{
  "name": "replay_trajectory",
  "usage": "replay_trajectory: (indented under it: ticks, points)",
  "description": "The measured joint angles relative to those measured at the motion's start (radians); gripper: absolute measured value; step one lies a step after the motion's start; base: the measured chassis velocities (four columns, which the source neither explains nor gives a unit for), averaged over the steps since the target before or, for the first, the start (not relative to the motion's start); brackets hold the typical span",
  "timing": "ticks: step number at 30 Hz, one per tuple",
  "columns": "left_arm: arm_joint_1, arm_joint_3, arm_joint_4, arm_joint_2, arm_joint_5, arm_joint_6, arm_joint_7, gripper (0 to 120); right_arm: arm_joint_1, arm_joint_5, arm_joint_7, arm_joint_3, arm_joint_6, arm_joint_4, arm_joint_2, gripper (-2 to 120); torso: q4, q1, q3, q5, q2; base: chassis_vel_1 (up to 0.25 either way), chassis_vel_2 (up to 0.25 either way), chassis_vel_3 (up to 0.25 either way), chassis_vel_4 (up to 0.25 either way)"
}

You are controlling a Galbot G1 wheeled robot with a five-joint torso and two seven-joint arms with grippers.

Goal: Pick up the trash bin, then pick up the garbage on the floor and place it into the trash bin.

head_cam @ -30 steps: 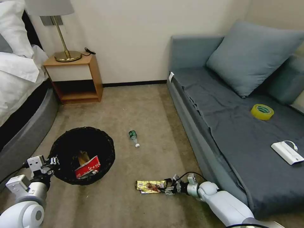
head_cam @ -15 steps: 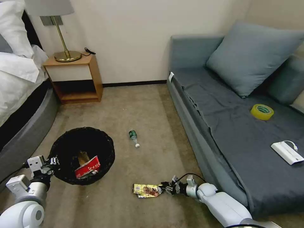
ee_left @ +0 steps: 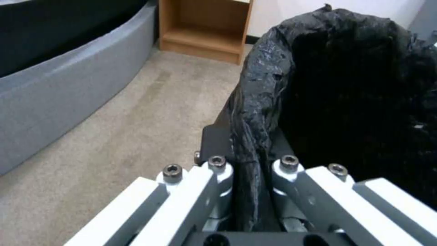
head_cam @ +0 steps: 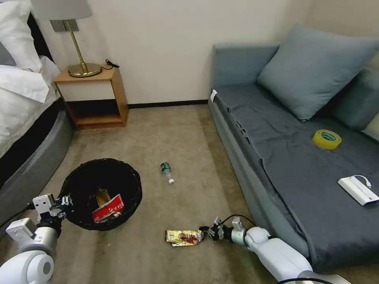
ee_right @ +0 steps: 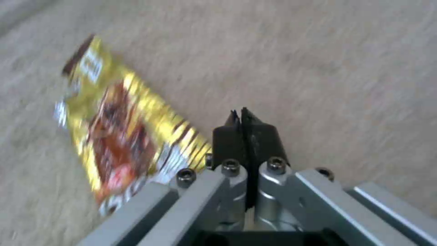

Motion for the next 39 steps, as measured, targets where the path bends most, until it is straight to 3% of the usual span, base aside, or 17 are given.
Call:
replay_trajectory:
  ticks: [9, 16, 20, 23, 25, 26, 28, 39]
  points:
    - [-0.002, 0.004, 0.002, 0.002, 0.000, 0.000, 0.002, 4, 0.013, 0.035, 0.000, 0.011, -0.010, 0.055, -0.064, 0, 0.0008, 0.000, 0.000, 0.0015, 0.000, 0.000, 0.000, 0.000, 0.000]
    - [-0.003, 0.009, 0.002, 0.002, 0.002, -0.001, 0.002, 4, -0.024, 0.033, -0.071, 0.008, -0.040, 0.106, -0.126, 4, 0.0017, 0.000, 0.000, 0.0011, 0.000, 0.000, 0.000, 0.000, 0.000]
    - [-0.002, 0.010, 0.002, 0.002, 0.003, -0.001, 0.002, 4, -0.049, 0.047, -0.117, 0.021, -0.069, 0.130, -0.140, 22, 0.0009, 0.000, 0.000, 0.0004, 0.000, 0.000, 0.000, 0.000, 0.000]
    - [-0.002, 0.011, 0.004, 0.002, 0.004, -0.001, 0.002, 4, -0.055, 0.053, -0.128, 0.022, -0.078, 0.139, -0.145, 26, 0.0002, 0.000, 0.000, 0.0003, 0.000, 0.000, 0.000, 0.000, 0.000]
    - [-0.002, 0.011, 0.009, 0.000, 0.006, -0.003, 0.002, 4, -0.060, 0.063, -0.140, 0.020, -0.088, 0.140, -0.136, 46, -0.0007, 0.000, 0.000, -0.0008, 0.000, 0.000, 0.000, 0.000, 0.000]
    - [-0.002, 0.011, 0.009, 0.000, 0.006, -0.003, 0.002, 4, -0.060, 0.063, -0.140, 0.020, -0.088, 0.140, -0.136, 46, -0.0007, 0.000, 0.000, -0.0008, 0.000, 0.000, 0.000, 0.000, 0.000]
    - [-0.002, 0.010, 0.011, 0.000, 0.006, -0.004, 0.003, 4, -0.054, 0.063, -0.140, 0.019, -0.088, 0.122, -0.120, 57, -0.0011, 0.000, 0.000, -0.0013, 0.000, 0.000, 0.000, 0.000, 0.000]
    - [-0.004, 0.009, 0.022, 0.002, 0.010, -0.010, 0.008, 4, -0.048, 0.055, -0.138, 0.017, -0.076, 0.072, -0.080, 96, -0.0003, 0.000, 0.000, -0.0006, 0.000, 0.000, 0.000, 0.000, 0.000]
